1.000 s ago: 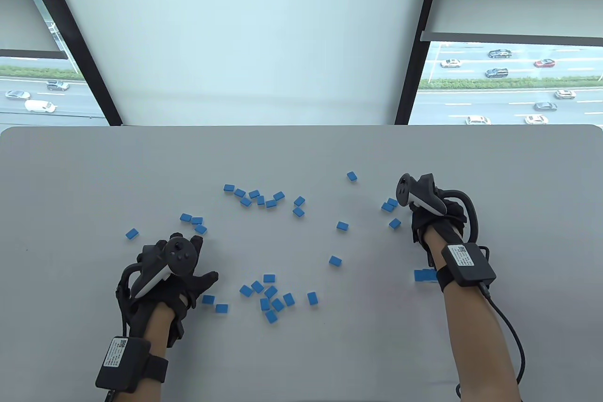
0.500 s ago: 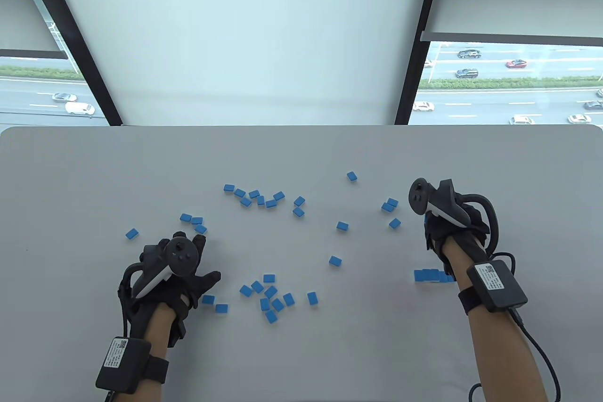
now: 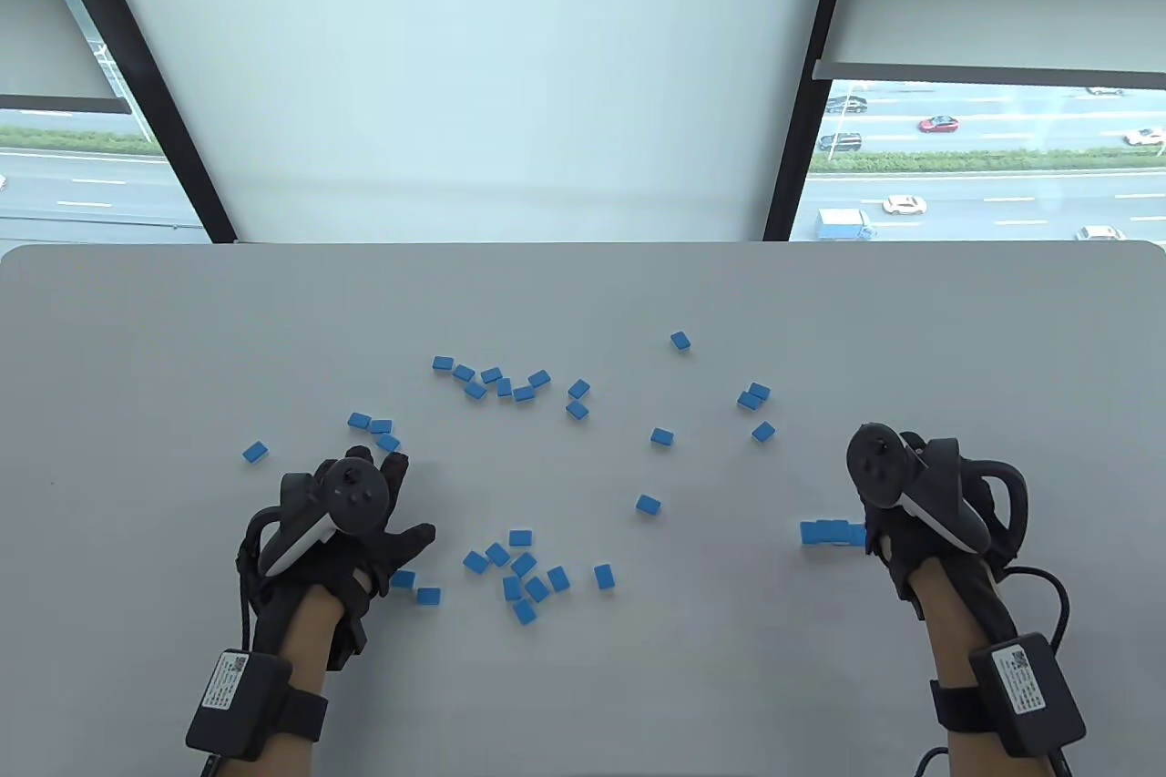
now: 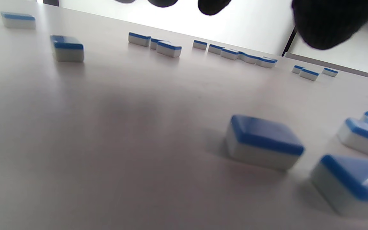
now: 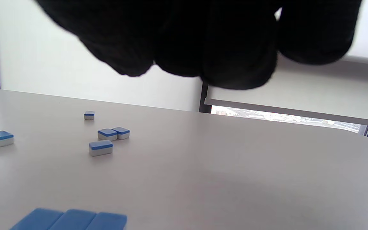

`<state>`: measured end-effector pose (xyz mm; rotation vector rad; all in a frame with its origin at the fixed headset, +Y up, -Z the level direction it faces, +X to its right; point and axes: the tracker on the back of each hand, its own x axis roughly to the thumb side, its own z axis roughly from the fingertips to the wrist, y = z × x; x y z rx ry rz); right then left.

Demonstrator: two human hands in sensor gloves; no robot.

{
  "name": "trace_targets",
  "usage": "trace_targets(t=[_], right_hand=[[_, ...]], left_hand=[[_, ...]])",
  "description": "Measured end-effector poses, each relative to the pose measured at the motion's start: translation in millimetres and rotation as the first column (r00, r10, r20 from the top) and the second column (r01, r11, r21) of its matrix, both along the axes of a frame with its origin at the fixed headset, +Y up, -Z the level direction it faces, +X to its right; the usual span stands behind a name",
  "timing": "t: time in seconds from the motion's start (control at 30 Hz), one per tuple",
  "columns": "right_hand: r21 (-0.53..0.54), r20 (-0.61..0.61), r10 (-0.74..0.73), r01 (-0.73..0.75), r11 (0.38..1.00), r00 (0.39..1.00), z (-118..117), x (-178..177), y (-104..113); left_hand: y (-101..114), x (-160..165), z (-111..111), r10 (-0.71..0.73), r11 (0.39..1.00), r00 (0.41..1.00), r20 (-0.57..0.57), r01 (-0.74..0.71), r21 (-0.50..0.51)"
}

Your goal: Build mahjong tile wall

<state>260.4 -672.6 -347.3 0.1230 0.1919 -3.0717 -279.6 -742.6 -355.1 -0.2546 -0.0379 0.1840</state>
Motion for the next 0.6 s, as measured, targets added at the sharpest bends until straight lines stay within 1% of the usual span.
trace_targets(t=[0.07,0.17,0.23,0.37,0.5,0.6], right_hand=[[-0.002,0.002,-0.002,0.002,1.000,1.000,2.5,3.5,-8.8],[-0.052,0.017,0.002,-0.001,0.999,1.000,1.9,10.2,-25.9],[-0.111,0.018,-0.020,0.022,0.994,1.000,0.1,13.8,-34.4],[-0.222,0.022,-0.006,0.011,0.975,1.000,-2.0,17.2,-50.3],[-0.287,0.018,-0.009,0.014,0.958,1.000,-3.0,15.1,-61.3],[-0.300,0.008,0.018,-0.015,0.954,1.000,-4.8,11.7,-65.7]], left_hand=[[-0.6,-0.3,-0.4,-0.002,1.000,1.000,-0.002,0.002,-0.004],[-2.9,-0.3,-0.6,-0.009,1.000,1.000,-0.005,0.009,-0.015],[-3.7,-0.1,-0.7,-0.014,1.000,1.000,-0.007,0.014,-0.020],[-3.5,-0.4,-0.8,-0.017,1.000,1.000,-0.010,0.017,-0.021],[-3.7,-0.8,-0.6,-0.016,1.000,1.000,-0.011,0.016,-0.023],[-4.2,-0.7,-0.6,-0.012,1.000,1.000,-0.009,0.012,-0.024]])
